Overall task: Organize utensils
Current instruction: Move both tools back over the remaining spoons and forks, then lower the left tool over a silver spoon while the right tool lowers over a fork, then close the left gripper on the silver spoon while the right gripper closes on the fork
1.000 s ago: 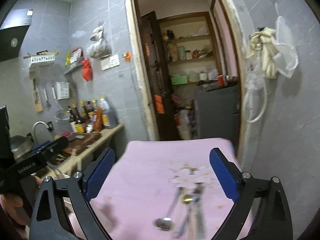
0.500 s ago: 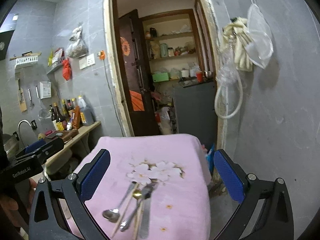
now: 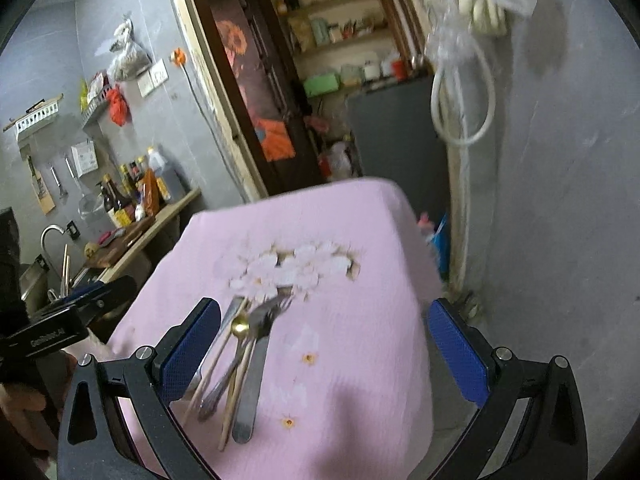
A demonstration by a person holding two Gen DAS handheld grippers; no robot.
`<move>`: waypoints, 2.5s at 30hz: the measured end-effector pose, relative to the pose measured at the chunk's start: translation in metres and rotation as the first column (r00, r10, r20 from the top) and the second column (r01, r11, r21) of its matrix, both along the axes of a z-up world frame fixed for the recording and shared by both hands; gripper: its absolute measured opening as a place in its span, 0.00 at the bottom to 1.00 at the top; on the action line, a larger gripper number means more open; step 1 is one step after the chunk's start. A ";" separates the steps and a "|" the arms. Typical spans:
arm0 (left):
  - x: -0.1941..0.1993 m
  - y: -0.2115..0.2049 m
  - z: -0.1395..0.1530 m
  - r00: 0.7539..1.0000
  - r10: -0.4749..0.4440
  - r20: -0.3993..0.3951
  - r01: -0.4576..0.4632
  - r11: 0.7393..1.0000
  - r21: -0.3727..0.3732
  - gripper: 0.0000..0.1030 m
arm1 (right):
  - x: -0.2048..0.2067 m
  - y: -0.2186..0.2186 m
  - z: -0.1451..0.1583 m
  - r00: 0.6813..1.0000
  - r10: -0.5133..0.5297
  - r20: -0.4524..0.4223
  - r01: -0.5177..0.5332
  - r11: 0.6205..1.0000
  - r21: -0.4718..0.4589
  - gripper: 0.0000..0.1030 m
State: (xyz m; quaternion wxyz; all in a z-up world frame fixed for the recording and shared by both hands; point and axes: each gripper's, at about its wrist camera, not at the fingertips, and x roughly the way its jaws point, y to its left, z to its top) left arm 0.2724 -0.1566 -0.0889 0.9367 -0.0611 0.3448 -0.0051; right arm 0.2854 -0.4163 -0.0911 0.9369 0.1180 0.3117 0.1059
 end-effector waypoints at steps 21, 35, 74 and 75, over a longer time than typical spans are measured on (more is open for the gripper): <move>0.084 0.001 -0.087 0.946 -0.155 -0.285 0.117 0.982 -0.147 0.27 | 0.090 0.051 -0.100 0.945 0.223 -0.239 -0.180 0.966 0.188 0.29; 0.109 -0.017 -0.089 0.916 -0.236 -0.323 0.235 0.971 -0.045 0.16 | 0.106 0.057 -0.114 0.929 0.247 -0.274 -0.181 0.953 0.243 0.28; 0.077 0.001 -0.050 0.927 -0.241 -0.287 0.205 0.967 -0.150 0.13 | 0.119 0.079 -0.113 0.855 0.324 -0.404 -0.145 0.898 0.415 0.06; 0.073 0.001 -0.045 0.931 -0.242 -0.273 0.208 0.967 -0.148 0.13 | 0.116 0.078 -0.109 0.858 0.325 -0.398 -0.147 0.897 0.417 0.06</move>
